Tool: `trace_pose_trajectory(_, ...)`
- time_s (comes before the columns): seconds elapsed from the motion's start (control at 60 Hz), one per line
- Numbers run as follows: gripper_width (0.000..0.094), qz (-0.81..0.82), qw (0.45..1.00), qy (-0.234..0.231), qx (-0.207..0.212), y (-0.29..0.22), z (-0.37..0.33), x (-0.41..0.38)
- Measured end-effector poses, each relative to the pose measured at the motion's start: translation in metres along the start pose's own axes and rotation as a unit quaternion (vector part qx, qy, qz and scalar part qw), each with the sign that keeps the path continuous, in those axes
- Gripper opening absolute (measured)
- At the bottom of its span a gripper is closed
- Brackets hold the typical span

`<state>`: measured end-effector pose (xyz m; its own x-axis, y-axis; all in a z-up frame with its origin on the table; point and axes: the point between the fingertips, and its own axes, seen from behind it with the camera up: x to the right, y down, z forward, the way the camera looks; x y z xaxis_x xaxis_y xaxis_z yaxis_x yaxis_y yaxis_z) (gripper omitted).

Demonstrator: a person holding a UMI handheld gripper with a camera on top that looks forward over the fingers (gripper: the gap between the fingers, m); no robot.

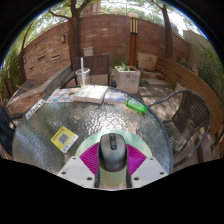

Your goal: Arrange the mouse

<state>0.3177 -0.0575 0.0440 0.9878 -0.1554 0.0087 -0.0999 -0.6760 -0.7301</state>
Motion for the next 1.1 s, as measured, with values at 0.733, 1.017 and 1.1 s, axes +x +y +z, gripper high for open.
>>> trace_pose_trajectory(0.733,0.0855,-0.026,0.999,0.010,0.032,0.052,-0.222,-0.014)
trace_pose_trajectory(1.017,0.0856,-0.037,0.998,0.018,0.044,0.096,-0.340,-0.021)
trace_pose_trajectory(1.1,0.0849,-0.037,0.998,0.016,0.047,0.103,-0.357,-0.023)
